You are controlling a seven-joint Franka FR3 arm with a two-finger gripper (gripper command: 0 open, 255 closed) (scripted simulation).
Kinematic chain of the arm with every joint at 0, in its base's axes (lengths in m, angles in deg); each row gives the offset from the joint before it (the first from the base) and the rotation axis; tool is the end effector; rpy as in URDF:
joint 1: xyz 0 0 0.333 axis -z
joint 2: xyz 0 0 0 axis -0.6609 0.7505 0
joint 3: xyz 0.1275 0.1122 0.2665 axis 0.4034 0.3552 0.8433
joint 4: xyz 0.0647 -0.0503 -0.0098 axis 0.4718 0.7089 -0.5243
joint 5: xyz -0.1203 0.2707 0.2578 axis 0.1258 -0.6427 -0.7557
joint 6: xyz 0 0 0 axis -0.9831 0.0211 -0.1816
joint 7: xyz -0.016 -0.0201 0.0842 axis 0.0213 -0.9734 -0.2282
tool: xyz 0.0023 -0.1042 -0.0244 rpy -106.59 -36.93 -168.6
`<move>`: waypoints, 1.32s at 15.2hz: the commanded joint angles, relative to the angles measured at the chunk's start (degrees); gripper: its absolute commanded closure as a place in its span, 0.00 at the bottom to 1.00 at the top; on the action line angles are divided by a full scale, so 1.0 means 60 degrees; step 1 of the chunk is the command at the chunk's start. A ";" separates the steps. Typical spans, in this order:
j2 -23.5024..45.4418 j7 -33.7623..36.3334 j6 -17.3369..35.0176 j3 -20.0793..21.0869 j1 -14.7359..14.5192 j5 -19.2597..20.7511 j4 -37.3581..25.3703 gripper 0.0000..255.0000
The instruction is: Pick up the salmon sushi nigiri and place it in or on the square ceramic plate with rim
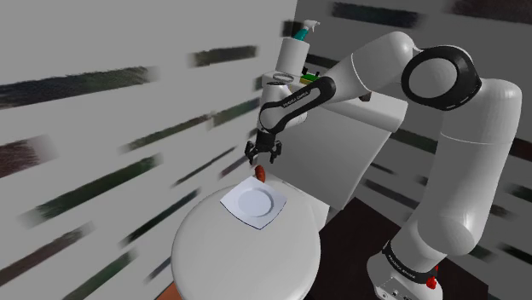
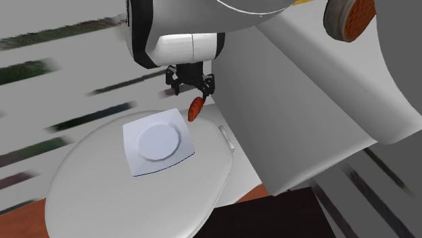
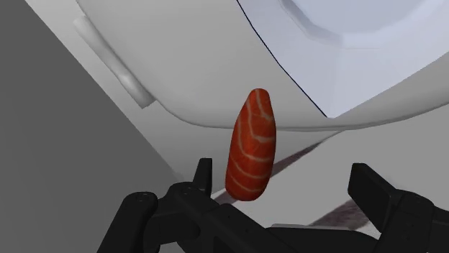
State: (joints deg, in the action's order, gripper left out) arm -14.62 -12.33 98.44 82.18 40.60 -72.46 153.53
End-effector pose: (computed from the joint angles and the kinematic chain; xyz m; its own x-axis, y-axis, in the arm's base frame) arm 0.5856 0.0577 0.2820 0.9012 -0.4313 -0.0433 -0.4331 -0.9000 -0.0500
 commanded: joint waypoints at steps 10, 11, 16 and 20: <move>0.1166 0.0101 0.0811 -0.0068 0.0121 0.0067 -0.0219 0.00; 0.1167 0.0104 0.0811 -0.0061 0.0127 0.0071 -0.0219 0.00; 0.1131 0.0089 0.0782 -0.0041 0.0172 0.0083 -0.0211 1.00; 0.1138 0.0121 0.0951 -0.0035 0.0146 0.0085 -0.0054 1.00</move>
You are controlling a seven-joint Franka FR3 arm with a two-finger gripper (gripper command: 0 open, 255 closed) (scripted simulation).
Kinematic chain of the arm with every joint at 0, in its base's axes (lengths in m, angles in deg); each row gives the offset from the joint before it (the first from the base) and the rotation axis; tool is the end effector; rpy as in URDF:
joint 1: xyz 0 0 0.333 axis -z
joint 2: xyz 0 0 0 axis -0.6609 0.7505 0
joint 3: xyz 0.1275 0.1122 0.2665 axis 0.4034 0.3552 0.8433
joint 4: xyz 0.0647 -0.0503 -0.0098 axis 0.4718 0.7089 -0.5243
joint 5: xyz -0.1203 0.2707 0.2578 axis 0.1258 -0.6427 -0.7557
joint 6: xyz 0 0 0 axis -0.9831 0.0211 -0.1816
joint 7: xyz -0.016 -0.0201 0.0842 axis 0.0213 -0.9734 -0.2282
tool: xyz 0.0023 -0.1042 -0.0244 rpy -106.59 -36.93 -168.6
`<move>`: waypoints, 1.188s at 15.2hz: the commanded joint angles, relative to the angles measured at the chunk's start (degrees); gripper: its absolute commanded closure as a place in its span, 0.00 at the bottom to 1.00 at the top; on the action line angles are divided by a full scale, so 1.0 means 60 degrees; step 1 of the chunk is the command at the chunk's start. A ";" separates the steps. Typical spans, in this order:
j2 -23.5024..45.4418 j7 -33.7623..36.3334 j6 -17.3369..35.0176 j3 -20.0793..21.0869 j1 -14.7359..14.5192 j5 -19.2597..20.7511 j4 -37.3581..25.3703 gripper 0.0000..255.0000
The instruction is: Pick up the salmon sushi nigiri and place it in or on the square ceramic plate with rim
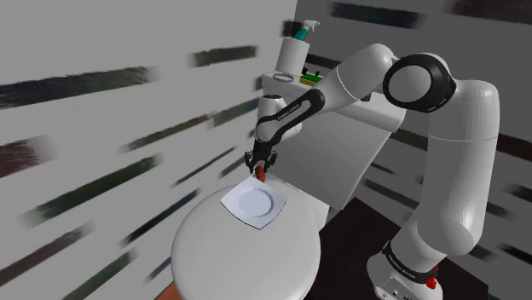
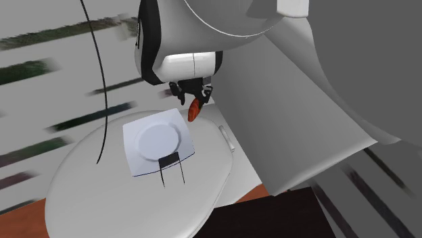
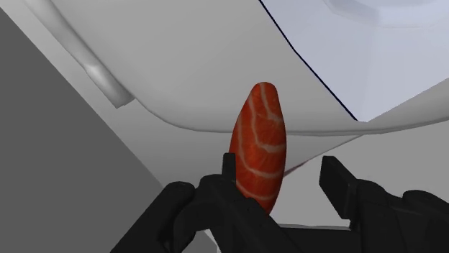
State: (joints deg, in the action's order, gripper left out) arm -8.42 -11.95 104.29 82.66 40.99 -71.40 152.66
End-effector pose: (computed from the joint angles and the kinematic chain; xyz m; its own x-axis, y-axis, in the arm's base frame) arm 0.5935 0.0587 0.2332 0.9021 -0.4302 -0.0333 -0.4314 -0.9007 -0.0517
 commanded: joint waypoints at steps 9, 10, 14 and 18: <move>-0.0247 0.0089 -0.0565 -0.0034 0.0167 -0.0065 -0.0094 1.00; -0.0340 0.0093 -0.0667 -0.0027 0.0174 -0.0068 -0.0104 1.00; -0.0696 0.0107 -0.1085 0.0004 0.0205 -0.0077 -0.0165 1.00; 0.0277 0.1122 -0.2544 -0.0151 -0.0343 0.0671 -0.1505 0.00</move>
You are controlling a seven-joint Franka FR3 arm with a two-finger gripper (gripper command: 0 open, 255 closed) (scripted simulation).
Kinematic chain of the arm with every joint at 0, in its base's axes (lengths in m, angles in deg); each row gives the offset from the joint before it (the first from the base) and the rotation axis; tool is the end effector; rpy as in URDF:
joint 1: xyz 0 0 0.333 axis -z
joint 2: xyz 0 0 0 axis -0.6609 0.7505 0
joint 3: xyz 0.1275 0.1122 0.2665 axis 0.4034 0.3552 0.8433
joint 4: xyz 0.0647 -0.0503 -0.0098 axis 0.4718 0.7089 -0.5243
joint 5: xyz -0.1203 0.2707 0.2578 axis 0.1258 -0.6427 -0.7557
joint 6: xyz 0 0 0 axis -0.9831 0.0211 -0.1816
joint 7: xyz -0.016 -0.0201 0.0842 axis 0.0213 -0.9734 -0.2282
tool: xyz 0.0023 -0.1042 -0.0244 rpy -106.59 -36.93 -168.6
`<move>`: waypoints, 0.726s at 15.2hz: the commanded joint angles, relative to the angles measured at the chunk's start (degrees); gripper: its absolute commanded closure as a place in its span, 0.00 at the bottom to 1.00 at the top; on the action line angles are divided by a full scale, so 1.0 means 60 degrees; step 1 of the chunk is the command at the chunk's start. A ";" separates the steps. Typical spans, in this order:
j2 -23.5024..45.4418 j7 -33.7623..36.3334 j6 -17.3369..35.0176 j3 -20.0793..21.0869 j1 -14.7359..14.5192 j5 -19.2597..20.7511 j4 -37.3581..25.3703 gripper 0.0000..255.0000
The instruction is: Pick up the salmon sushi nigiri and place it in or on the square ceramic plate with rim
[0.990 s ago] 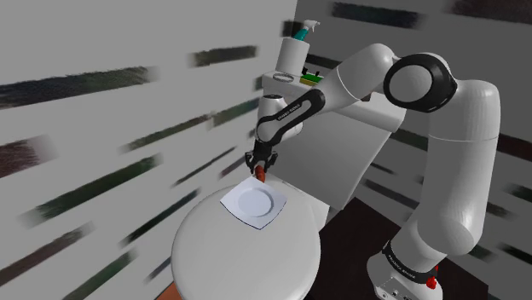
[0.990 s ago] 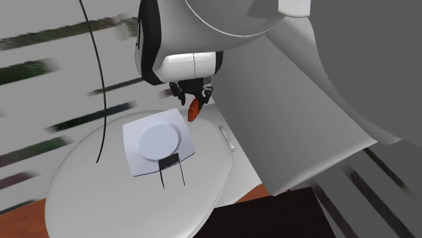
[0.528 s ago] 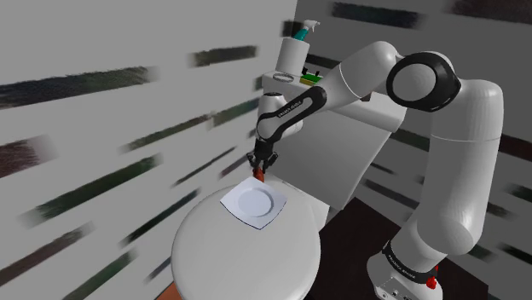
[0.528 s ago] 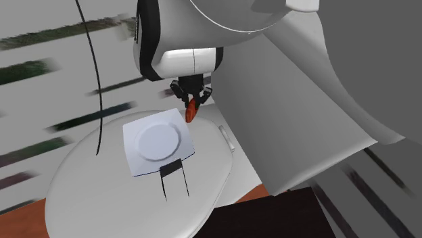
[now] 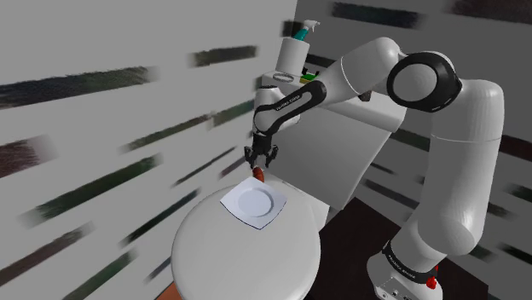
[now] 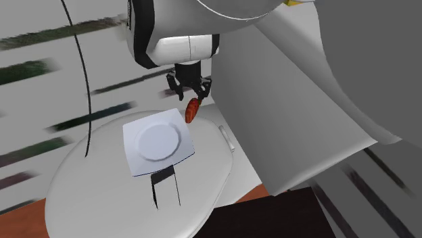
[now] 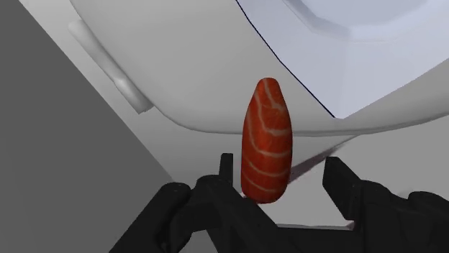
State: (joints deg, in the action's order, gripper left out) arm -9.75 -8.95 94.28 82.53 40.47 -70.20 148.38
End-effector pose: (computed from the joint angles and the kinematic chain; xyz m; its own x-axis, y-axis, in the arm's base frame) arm 0.6014 0.0633 0.2624 0.8872 -0.4521 -0.0922 -0.4538 -0.8911 0.0030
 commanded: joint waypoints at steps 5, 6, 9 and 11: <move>0.2377 0.1738 -0.3049 -0.0578 -0.0965 0.1247 -0.3264 0.00; 0.2409 0.1743 -0.2934 -0.0583 -0.0960 0.1254 -0.3182 0.00; 0.2518 0.1758 -0.2593 -0.0597 -0.0945 0.1275 -0.2950 0.00; 0.2540 0.1761 -0.2529 -0.0600 -0.0942 0.1279 -0.2908 0.00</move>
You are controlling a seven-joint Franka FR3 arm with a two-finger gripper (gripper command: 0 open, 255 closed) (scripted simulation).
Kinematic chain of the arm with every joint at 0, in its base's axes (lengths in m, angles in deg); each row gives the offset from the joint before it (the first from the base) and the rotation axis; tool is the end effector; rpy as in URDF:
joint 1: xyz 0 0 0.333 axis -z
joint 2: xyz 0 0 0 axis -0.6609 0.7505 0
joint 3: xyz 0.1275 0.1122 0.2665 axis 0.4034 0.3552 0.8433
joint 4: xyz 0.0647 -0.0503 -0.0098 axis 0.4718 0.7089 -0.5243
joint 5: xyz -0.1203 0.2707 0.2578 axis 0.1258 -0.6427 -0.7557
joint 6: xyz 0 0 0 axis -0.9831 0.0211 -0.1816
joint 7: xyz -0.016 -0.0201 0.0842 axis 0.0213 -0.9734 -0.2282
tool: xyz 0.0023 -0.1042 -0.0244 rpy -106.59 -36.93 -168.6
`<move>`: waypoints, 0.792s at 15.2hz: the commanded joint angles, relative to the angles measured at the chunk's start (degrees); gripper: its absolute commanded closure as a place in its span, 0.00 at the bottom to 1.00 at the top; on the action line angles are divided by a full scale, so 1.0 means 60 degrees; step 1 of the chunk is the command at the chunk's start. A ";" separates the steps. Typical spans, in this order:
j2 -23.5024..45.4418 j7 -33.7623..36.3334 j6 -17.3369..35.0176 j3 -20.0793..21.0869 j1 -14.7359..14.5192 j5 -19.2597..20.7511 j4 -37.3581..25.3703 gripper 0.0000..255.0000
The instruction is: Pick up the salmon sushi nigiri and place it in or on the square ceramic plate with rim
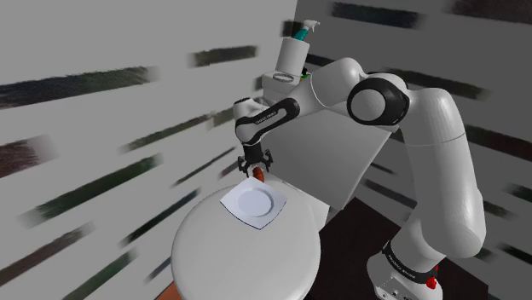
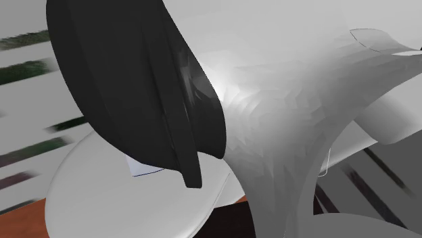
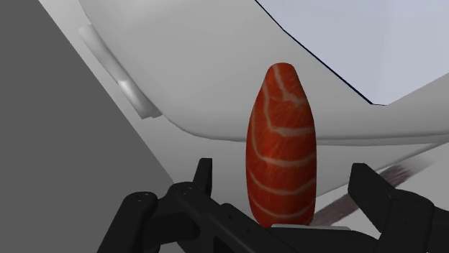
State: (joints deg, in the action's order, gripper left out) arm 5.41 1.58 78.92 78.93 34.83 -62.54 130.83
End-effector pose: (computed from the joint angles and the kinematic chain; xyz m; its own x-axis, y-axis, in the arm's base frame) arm 0.6416 0.0838 0.1998 0.8328 -0.5245 -0.1769 -0.4757 -0.8416 0.2557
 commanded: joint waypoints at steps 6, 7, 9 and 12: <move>0.0013 0.0006 0.0032 -0.0001 -0.0002 0.0002 0.0015 0.00; 0.0013 0.0006 0.0032 -0.0001 -0.0002 0.0002 0.0015 1.00; 0.0013 0.0006 0.0032 -0.0001 -0.0002 0.0002 0.0015 1.00; 0.0014 0.0006 0.0030 -0.0001 -0.0002 0.0002 0.0013 1.00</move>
State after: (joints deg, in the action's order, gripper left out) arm 5.48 1.61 79.10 78.94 34.81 -62.53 130.91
